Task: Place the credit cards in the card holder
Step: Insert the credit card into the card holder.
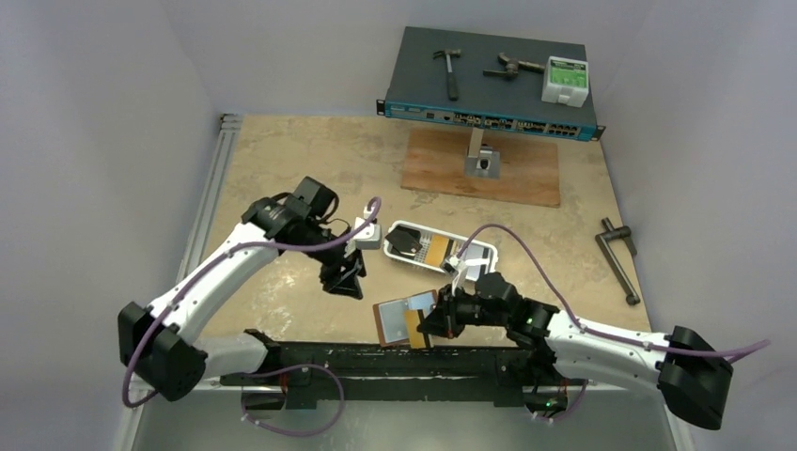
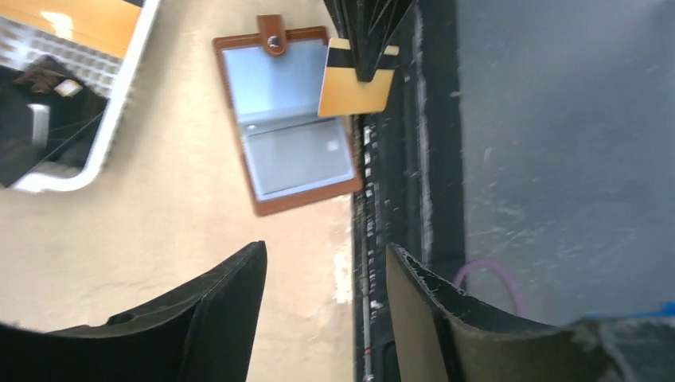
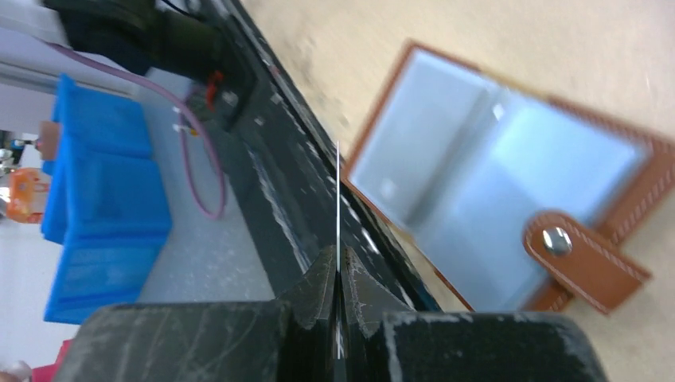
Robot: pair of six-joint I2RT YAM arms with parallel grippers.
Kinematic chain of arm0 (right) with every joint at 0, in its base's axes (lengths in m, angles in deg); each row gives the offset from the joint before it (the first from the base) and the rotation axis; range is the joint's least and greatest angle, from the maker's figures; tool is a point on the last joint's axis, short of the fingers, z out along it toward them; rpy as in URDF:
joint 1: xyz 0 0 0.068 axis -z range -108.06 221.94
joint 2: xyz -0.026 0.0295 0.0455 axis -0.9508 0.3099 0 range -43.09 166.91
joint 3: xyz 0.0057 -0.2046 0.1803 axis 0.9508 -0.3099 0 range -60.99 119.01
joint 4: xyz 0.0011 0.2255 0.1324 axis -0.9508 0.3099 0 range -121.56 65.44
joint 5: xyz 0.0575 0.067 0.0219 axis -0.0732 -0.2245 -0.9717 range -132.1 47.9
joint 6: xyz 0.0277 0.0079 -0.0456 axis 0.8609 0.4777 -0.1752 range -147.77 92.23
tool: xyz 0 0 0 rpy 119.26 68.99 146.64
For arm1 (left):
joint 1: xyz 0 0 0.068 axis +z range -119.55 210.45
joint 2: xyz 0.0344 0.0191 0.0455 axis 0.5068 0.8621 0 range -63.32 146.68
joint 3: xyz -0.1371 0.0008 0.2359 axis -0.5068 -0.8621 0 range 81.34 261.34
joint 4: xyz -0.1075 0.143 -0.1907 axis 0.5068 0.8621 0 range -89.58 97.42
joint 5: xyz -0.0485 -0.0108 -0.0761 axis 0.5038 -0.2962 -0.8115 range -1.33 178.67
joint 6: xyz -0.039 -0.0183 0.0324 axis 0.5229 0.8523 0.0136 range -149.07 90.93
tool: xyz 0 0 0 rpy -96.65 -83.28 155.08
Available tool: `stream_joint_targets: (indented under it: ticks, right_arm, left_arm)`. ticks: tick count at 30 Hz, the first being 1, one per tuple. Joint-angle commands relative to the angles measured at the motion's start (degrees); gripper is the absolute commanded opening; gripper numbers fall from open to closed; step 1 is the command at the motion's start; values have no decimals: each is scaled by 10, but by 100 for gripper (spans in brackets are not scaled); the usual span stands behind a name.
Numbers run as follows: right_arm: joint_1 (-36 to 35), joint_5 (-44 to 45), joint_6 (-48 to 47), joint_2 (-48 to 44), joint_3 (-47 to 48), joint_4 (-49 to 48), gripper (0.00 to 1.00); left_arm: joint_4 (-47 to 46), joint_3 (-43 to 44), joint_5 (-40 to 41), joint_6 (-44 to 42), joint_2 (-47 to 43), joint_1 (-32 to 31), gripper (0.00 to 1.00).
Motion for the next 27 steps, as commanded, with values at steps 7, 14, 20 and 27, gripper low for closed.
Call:
stream_joint_targets:
  ticks: [7,14,20,27]
  right_arm:
    - [15,39,23,60,-24,-117,0]
    - [34,47,40,69,-43,-176,0]
    - [87,17,37,81,-61,-211,0]
    - [109,-3,34,133,-61,-243,0]
  left_arm:
    - [54,-142,210,-423,-276,-91,99]
    - [-79,-225,137,-420,-278,-121,100]
    - [-436,-405,106,-395,-314,-158,100]
    - [-548,-409,92,-457,-165,-178,88]
